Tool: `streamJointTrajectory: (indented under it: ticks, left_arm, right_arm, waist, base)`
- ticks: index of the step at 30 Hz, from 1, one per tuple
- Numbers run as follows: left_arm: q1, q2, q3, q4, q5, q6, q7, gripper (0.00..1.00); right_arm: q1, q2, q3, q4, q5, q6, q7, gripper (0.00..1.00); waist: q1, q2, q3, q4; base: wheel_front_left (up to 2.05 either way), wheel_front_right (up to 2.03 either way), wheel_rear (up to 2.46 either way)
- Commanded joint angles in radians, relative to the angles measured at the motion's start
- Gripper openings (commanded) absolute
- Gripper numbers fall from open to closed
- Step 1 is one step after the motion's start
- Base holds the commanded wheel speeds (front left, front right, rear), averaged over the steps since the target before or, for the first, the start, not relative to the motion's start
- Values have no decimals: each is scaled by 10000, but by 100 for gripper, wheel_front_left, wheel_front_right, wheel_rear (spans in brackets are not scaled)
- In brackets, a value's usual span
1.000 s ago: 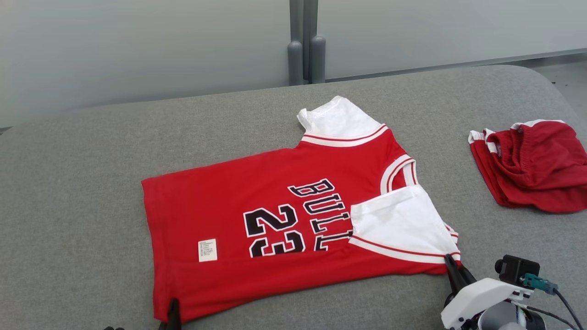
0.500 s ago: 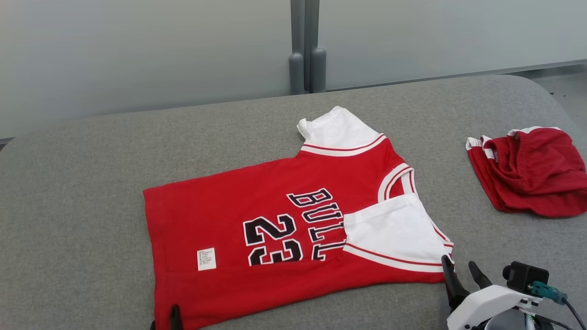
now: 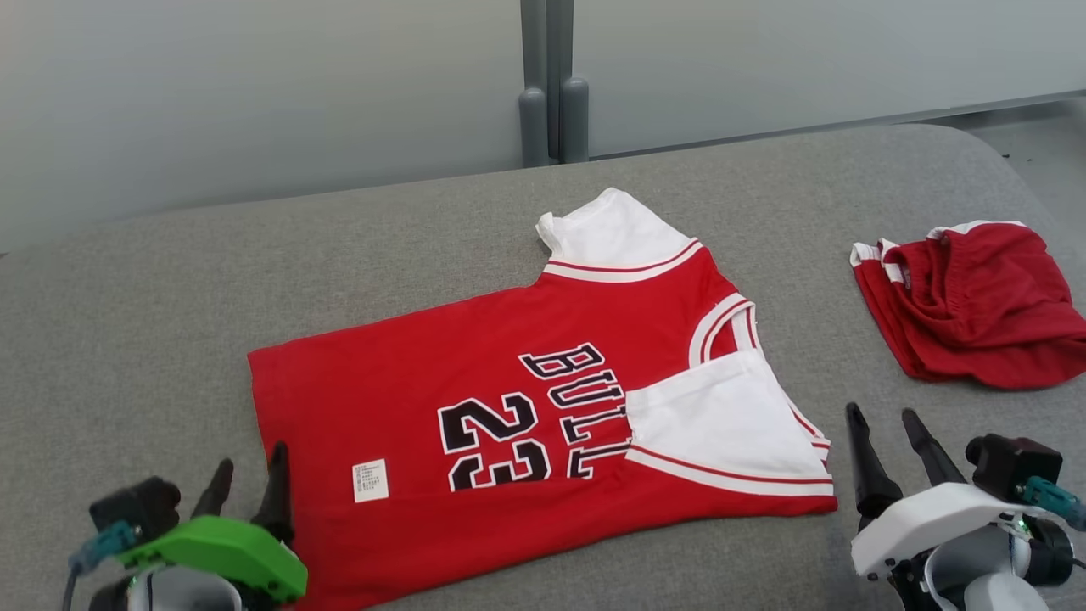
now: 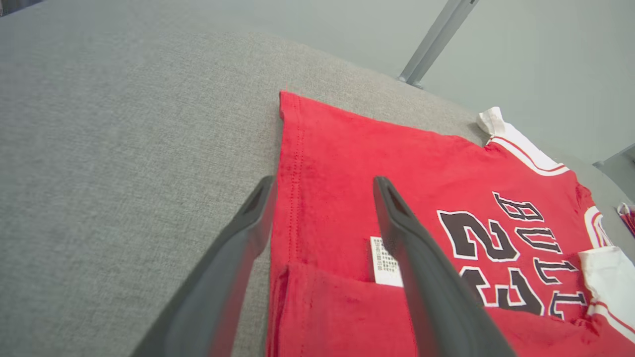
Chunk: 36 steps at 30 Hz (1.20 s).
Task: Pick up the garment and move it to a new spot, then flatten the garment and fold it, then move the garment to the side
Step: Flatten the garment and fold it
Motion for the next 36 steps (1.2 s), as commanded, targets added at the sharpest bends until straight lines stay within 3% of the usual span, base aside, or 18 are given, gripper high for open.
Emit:
streamJointTrajectory:
  ticks: [1,8,18,25,36]
  left_arm:
    - [-272,134,-40,-3,112,30,102,100]
    - [-2306,741,-316,678,495,92,1210,100]
    - [-4745,995,-639,2937,937,131,1956,100]
    - [-5645,1018,-691,4289,1023,225,1964,100]
    - [-6161,1165,-817,5282,973,-50,2144,100]
  right_arm:
    - [-82,-49,27,-130,-99,1,75,100]
    - [-588,-304,506,-1228,-76,1,625,100]
    - [-1494,-675,1241,-1753,173,1,875,100]
    - [-1933,-783,1372,-1632,159,1,920,100]
    - [-2034,-801,1514,-1554,234,1,895,100]
  waist:
    - [0,50,105,-59]
    - [0,50,785,-299]
    - [0,50,2065,-607]
    - [0,50,2435,-693]
    - [0,50,2493,-701]
  base:
    - [0,0,0]
    - [0,0,0]
    - [0,0,0]
    - [0,0,0]
    - [0,0,0]
